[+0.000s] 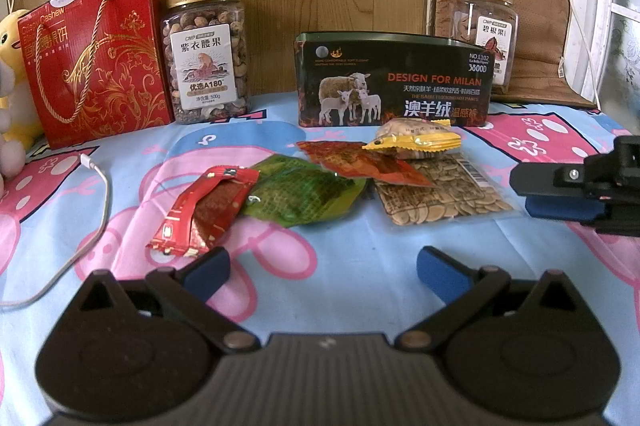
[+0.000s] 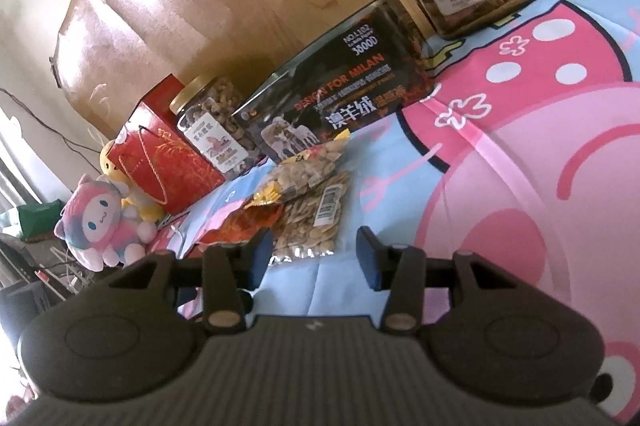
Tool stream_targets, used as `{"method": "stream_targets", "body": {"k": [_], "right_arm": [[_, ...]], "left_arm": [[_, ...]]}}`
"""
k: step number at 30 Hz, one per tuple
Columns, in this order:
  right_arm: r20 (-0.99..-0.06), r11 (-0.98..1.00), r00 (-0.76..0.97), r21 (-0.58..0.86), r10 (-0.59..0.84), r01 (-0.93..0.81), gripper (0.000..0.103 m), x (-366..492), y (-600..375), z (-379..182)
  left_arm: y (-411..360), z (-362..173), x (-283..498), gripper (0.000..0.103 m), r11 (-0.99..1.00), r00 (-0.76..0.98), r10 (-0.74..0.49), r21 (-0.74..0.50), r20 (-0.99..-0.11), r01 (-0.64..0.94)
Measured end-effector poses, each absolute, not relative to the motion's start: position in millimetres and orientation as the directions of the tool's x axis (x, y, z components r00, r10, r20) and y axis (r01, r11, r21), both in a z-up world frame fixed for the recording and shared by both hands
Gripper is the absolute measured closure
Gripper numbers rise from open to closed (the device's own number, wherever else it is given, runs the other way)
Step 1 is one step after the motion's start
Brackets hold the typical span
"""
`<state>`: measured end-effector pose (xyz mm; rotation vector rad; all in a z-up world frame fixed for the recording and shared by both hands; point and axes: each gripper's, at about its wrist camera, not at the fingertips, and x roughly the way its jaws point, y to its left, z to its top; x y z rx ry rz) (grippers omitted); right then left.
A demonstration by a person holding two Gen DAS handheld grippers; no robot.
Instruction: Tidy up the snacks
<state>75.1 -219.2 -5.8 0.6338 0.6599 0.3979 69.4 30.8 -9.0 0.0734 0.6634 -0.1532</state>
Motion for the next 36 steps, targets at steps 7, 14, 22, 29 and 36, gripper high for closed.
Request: {"method": "stream_targets", "body": {"k": [7,14,22,29,36], "right_arm": [[-0.436,0.746,0.73,0.649,0.526,-0.15,0.053,72.3,-219.4,-4.9],[-0.425,0.734,0.729,0.661,0.537,-0.156,0.053,71.8,-220.9,-5.5],[-0.408,0.713,0.728,0.683,0.551,-0.157,0.053,71.4,-224.5,-6.8],[-0.402,0.703,0.727,0.694,0.557,-0.154,0.052,72.4,-225.7,-7.5],[-0.406,0.707,0.725,0.69,0.556,-0.155,0.051,72.8,-224.6,-7.2]], "left_arm": [[30.9,-9.1,69.6,0.0,0.986,0.777,-0.118,0.019,-0.618,0.164],[30.9,-9.2,69.5,0.0,0.986,0.778,-0.118,0.019,-0.617,0.164],[30.9,-9.2,69.5,0.0,0.986,0.778,-0.118,0.019,-0.617,0.164],[30.9,-9.1,69.5,0.0,0.986,0.778,-0.118,0.019,-0.618,0.164],[30.8,-9.3,69.4,0.0,0.986,0.778,-0.117,0.019,-0.617,0.164]]}}
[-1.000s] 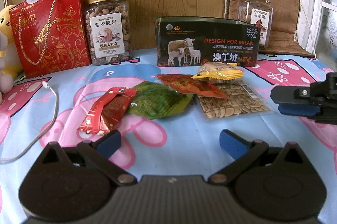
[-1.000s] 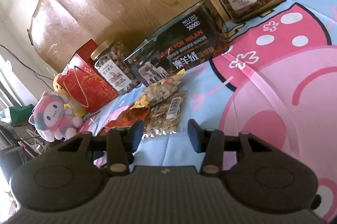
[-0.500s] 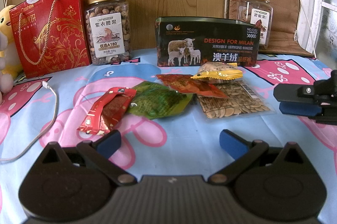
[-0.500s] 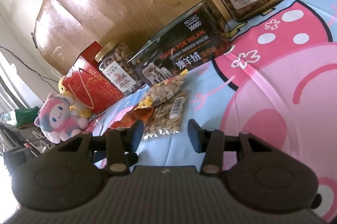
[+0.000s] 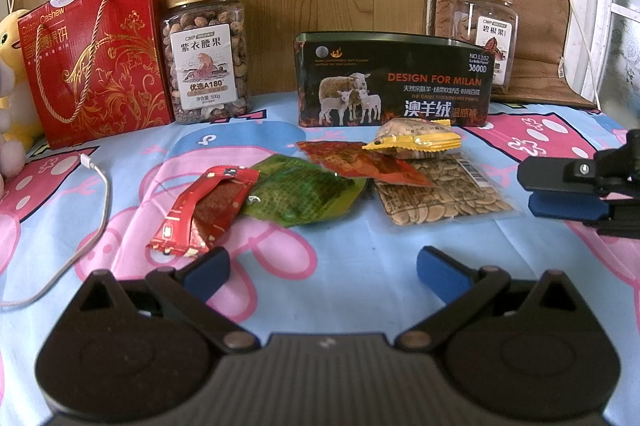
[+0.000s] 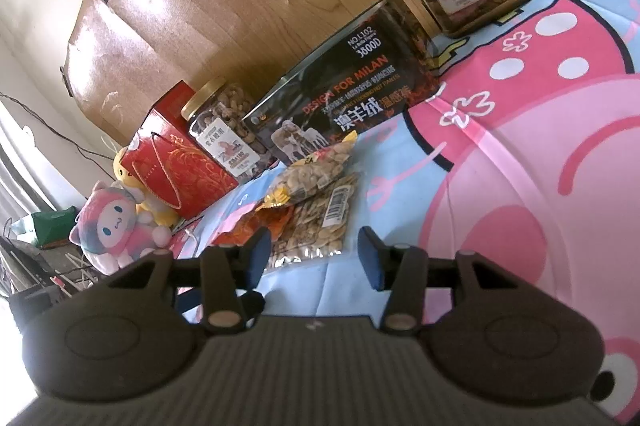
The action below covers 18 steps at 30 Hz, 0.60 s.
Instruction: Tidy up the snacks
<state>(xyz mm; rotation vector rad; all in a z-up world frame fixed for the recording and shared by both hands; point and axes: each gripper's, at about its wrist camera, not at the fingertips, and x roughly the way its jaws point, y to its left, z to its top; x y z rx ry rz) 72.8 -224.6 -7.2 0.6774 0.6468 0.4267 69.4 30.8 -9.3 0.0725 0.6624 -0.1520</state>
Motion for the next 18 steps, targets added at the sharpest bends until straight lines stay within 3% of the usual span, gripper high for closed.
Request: {"method": "stream_targets", "body": {"k": [18], "right_arm": [[-0.431,0.744,0.729,0.649,0.531,-0.159,0.051,76.3,-214.8,-1.4]], "left_arm": [[33.0,-6.3,64.5,0.0,0.988,0.766,-0.122,-0.003,-0.631,0.155]]}}
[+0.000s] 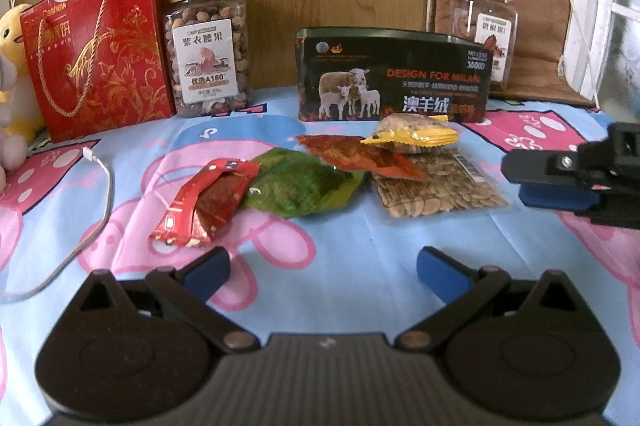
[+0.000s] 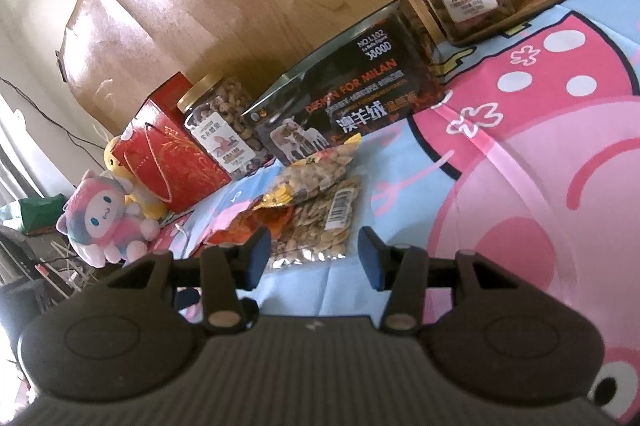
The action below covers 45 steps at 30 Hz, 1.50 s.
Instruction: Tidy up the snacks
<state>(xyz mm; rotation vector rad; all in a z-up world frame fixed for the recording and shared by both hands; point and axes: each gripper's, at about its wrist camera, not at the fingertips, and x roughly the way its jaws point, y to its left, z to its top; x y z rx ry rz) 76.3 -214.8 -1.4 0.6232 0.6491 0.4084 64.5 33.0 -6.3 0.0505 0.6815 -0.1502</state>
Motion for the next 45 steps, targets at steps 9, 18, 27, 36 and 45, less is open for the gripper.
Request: {"method": "stream_targets", "body": {"k": [9,18,27,36,45], "right_arm": [[-0.45,0.809,0.738,0.545,0.503,-0.22,0.051,84.1,-195.3,13.7],[-0.476,0.785,0.696,0.583,0.539,-0.209,0.051,120.6,-177.1,12.8],[-0.523,0.779,0.685,0.618,0.507,-0.105,0.09,129.6,-180.7,2.7],[-0.546,0.787,0.657,0.605,0.519,-0.119,0.091,51.3,-217.0,9.9],[-0.593,0.819,0.581,0.505,0.558,-0.271,0.084,-15.0,-209.7,15.3]], "left_arm": [[33.6,-5.3,61.5,0.0,0.988,0.763,-0.124,-0.004,-0.634,0.157],[32.5,-5.6,63.3,0.0,0.989,0.765,-0.117,-0.001,-0.634,0.15],[33.5,-5.5,64.2,0.0,0.988,0.765,-0.123,-0.009,-0.632,0.152],[34.2,-5.0,64.1,0.0,0.988,0.765,-0.126,-0.011,-0.632,0.153],[38.1,-3.2,62.0,0.0,0.984,0.757,-0.152,-0.029,-0.635,0.174]]}}
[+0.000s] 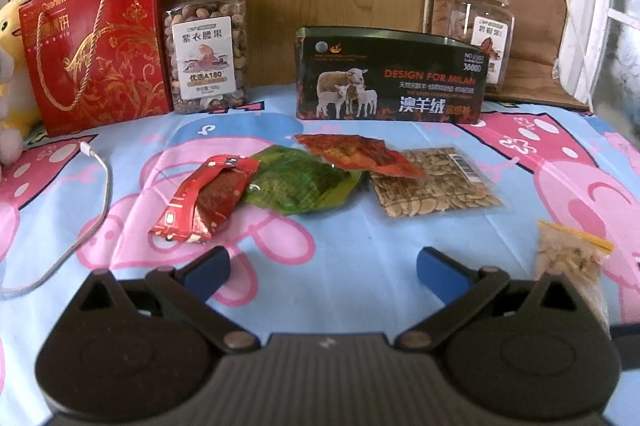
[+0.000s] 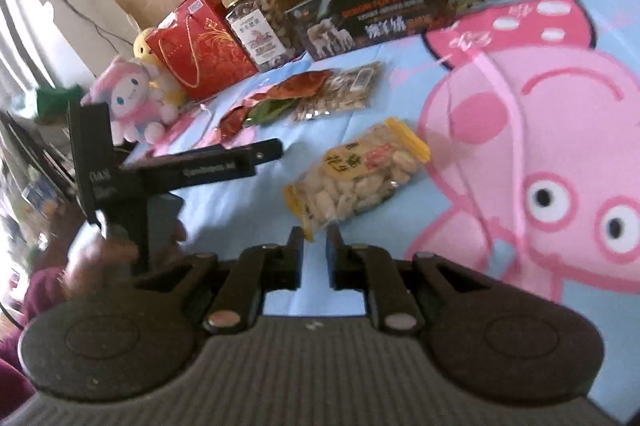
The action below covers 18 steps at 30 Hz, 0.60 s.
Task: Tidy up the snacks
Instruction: 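Grasp the clear bag of pistachios with the right gripper and lift, then close the left gripper on the pistachio bag while the right gripper holds it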
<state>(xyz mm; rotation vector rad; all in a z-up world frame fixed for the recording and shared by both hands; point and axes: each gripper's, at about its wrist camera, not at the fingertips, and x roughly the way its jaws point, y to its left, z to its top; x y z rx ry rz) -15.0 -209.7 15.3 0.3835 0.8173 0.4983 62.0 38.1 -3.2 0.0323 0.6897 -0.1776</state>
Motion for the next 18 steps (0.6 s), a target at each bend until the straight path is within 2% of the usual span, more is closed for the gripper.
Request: {"method": "stream_targets", "body": {"k": [2,3,5,8,11,12,14,18], "right_arm": [[-0.578,0.831,0.615,0.489,0.536,-0.266,0.058,-16.2,-215.6,20.8],[-0.566,0.835,0.633,0.483,0.528,-0.265,0.055,-17.3,-219.5,23.2],[-0.548,0.837,0.652,0.471,0.524,-0.277,0.053,-17.4,-224.7,26.7],[-0.533,0.834,0.658,0.465,0.531,-0.297,0.049,-18.8,-228.3,25.9],[-0.545,0.848,0.658,0.425,0.519,-0.317,0.048,-18.2,-222.8,22.7],[-0.55,0.851,0.655,0.411,0.517,-0.327,0.047,-17.4,-219.9,21.3],[-0.559,0.856,0.65,0.385,0.514,-0.345,0.039,-16.7,-215.0,19.2],[-0.593,0.882,0.654,0.29,0.47,-0.371,0.036,-13.7,-203.2,12.6]], "left_arm": [[44.2,-1.5,56.0,0.0,0.982,0.756,-0.177,-0.064,-0.63,0.176],[47.3,-0.3,52.0,0.0,0.98,0.756,-0.192,-0.087,-0.626,0.177],[54.1,3.7,43.1,0.002,0.97,0.754,-0.243,-0.155,-0.61,0.187],[58.7,10.3,38.3,0.015,0.921,0.708,-0.38,-0.312,-0.595,0.233],[47.0,13.2,41.4,0.022,0.863,0.642,-0.496,-0.411,-0.585,0.293],[40.3,13.5,42.7,0.025,0.853,0.622,-0.517,-0.417,-0.588,0.315],[22.5,13.9,45.8,0.027,0.837,0.587,-0.546,-0.403,-0.597,0.369],[-7.8,7.6,49.2,0.026,0.823,0.559,-0.564,-0.36,-0.608,0.439]]}}
